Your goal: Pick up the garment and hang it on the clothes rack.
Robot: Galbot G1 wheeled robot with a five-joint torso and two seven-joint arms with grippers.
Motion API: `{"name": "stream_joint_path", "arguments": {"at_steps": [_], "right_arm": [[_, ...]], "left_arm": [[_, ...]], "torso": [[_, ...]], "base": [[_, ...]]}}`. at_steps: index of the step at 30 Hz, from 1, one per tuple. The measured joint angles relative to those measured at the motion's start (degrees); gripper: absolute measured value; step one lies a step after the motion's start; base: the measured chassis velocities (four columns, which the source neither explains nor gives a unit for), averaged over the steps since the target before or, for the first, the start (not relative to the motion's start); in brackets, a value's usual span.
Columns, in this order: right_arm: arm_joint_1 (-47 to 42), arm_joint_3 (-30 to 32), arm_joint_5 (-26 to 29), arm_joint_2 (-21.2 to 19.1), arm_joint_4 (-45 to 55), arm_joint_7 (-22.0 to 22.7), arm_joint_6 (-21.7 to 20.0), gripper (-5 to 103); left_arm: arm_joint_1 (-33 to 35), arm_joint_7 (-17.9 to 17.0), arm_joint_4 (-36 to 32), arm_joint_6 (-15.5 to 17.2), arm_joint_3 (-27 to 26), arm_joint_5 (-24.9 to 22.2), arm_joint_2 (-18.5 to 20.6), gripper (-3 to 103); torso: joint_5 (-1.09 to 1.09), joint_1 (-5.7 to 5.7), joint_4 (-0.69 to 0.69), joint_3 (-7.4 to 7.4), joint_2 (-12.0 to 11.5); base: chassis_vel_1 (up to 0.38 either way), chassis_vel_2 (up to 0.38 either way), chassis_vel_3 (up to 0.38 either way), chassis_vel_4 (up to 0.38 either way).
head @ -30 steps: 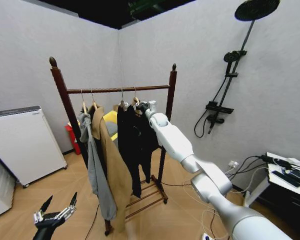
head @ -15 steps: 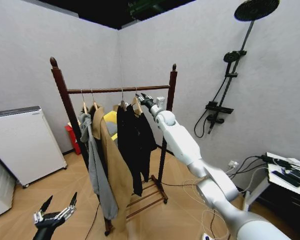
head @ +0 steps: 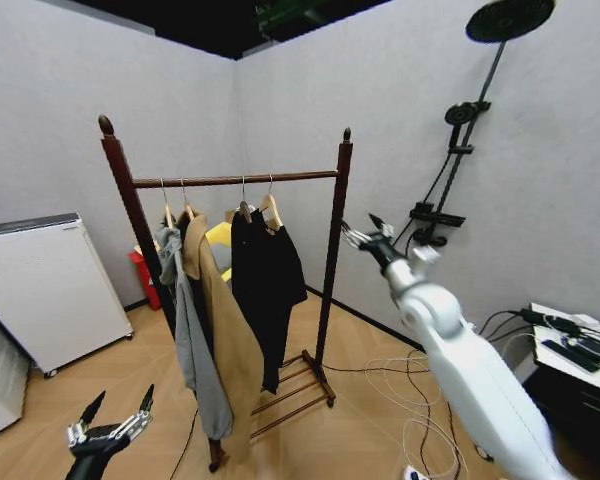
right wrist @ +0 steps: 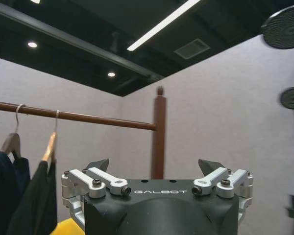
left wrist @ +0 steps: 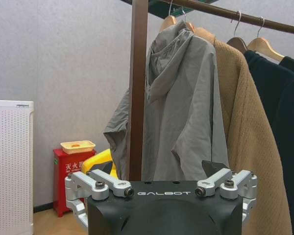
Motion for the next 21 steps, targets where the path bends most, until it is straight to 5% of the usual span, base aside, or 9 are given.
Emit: {"name": "stream_joint_path", "arguments": {"at_steps": [2,4,5,7,10,21], "right_arm": [[-8.2,4.6,-1.3,2.9,3.8,-0.2,0.8,99],[-26.2,11.3,-3.1,11.5,11.0,-1.5,4.1,100],[-26.2,11.3,-3.1,11.5,11.0,-1.5,4.1,100],[-39.4,12.2,-6.9,16.7,13.6,-1.8,11.1,100],[-46.6,10.3,-12.7,19.5,11.5,-0.7,17.3,100],[-50.1,4.3,-18.8,21.5,9.7,-0.2,21.7,100]], "left_arm": [[0.0,0.0,0.0,0.0,0.0,0.0,0.0,100],[0.0,0.0,0.0,0.0,0.0,0.0,0.0,100],[0.0,0.0,0.0,0.0,0.0,0.0,0.0,100],[0.0,0.0,0.0,0.0,0.0,0.0,0.0,100],[0.0,0.0,0.0,0.0,0.0,0.0,0.0,100],[0.0,0.0,0.0,0.0,0.0,0.0,0.0,100]], "torso": [[-0.01,0.00,0.01,0.00,0.0],[0.00,-0.01,-0.02,-0.01,0.0],[0.00,-0.01,-0.02,-0.01,0.0],[-0.06,-0.02,-0.02,-0.01,0.0],[-0.03,-0.01,0.01,0.00,0.0],[-0.03,0.01,0.02,0.02,0.0]], "base": [[0.000,0.000,0.000,0.000],[0.000,0.000,0.000,0.000],[0.000,0.000,0.000,0.000],[0.000,0.000,0.000,0.000],[0.000,0.000,0.000,0.000],[0.000,0.000,0.000,0.000]]}}
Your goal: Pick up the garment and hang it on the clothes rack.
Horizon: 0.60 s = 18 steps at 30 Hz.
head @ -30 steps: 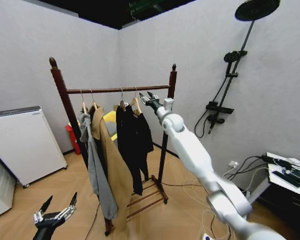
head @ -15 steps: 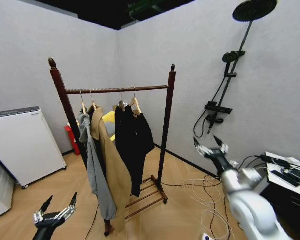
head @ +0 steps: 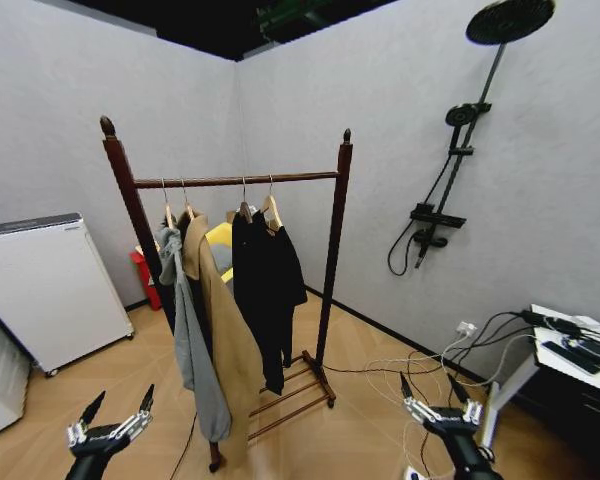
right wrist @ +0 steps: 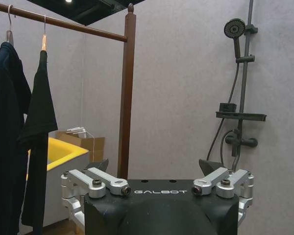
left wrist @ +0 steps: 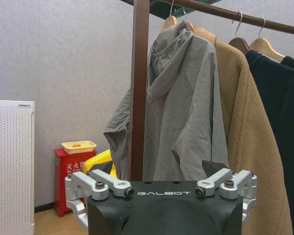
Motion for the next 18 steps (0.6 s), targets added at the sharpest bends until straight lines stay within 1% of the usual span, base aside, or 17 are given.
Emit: {"name": "stream_joint_path", "arguments": {"at_steps": [3,10,18], "right_arm": [[0.7,-0.1,0.0,0.1,0.0,-0.1,-0.4,100],[2.5,-0.2,1.7,-0.3,-0.2,-2.2,-2.2,100],[2.8,-0.3,1.9,-0.4,-0.2,-2.2,-2.3,100]], "left_arm": [[0.0,0.0,0.0,0.0,0.0,0.0,0.0,100],[0.0,0.0,0.0,0.0,0.0,0.0,0.0,100],[0.0,0.0,0.0,0.0,0.0,0.0,0.0,100]], "torso": [[0.00,0.00,0.00,0.00,0.0],[0.01,0.00,0.00,0.00,0.0],[0.01,0.00,0.00,0.00,0.0]], "base": [[0.000,0.000,0.000,0.000],[0.000,0.000,0.000,0.000],[0.000,0.000,0.000,0.000]]}}
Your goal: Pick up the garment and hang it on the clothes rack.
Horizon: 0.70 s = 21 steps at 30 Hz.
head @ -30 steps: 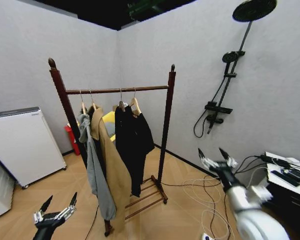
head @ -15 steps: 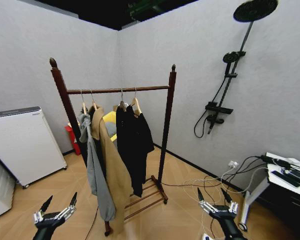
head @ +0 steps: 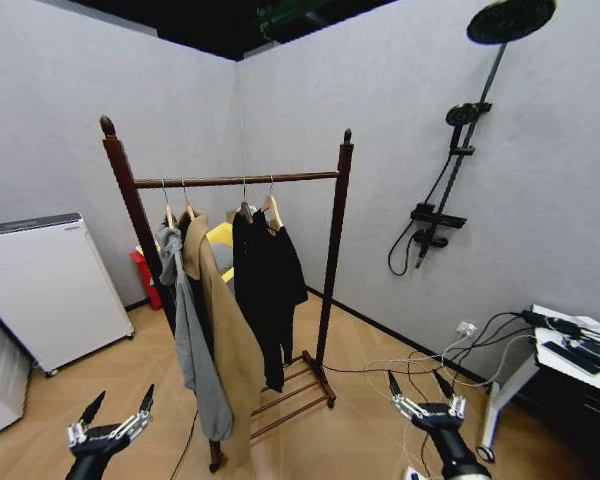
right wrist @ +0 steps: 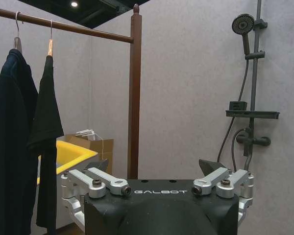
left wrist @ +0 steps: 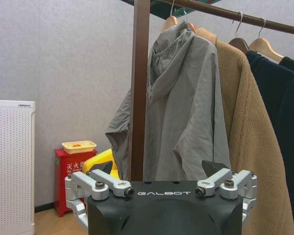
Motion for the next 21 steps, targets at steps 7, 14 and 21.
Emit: {"name": "stream_joint_path", "arguments": {"at_steps": [7,14,21], "right_arm": [[0.2,0.0,0.1,0.0,-0.1,0.0,-0.1,100],[0.3,0.0,0.1,0.0,-0.1,0.0,-0.1,100],[0.3,0.0,0.1,0.0,-0.1,0.0,-0.1,100]], "left_arm": [[0.0,0.0,0.0,0.0,0.0,0.0,0.0,100],[0.0,0.0,0.0,0.0,0.0,0.0,0.0,100],[0.0,0.0,0.0,0.0,0.0,0.0,0.0,100]], "torso": [[0.00,0.00,0.00,0.00,0.0],[0.00,0.00,0.00,0.00,0.0],[0.00,0.00,-0.01,0.00,0.0]], "base": [[0.000,0.000,0.000,0.000],[0.000,0.000,0.000,0.000],[-0.045,-0.046,-0.053,-0.049]]}}
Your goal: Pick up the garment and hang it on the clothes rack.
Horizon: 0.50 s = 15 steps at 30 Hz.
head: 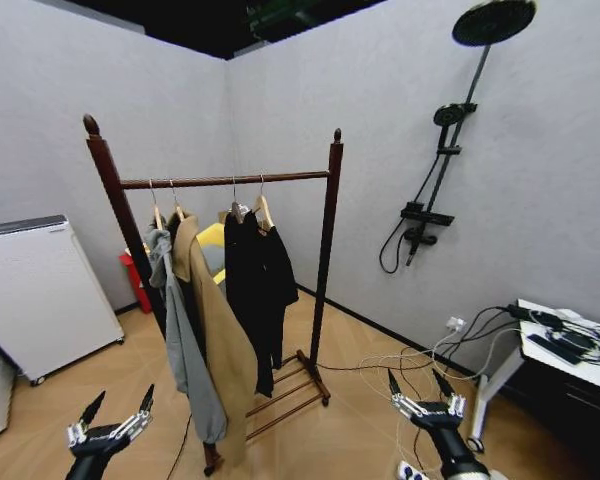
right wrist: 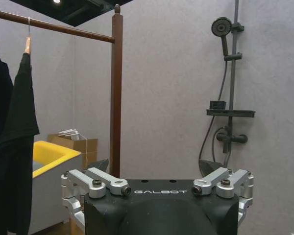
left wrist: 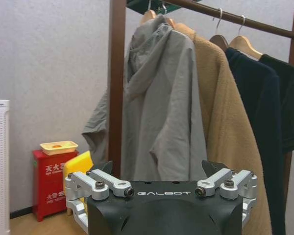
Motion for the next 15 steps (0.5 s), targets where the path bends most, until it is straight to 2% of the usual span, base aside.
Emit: {"name": "stream_joint_path", "arguments": {"at_steps": [15], "right_arm": [[0.0,0.0,0.0,0.0,0.0,0.0,0.0,100]], "left_arm": [[0.0,0.0,0.0,0.0,0.0,0.0,0.0,100]], "torso": [[0.01,0.00,0.00,0.00,0.0]], "base": [[-0.104,-0.097,-0.101,-0.101]]}}
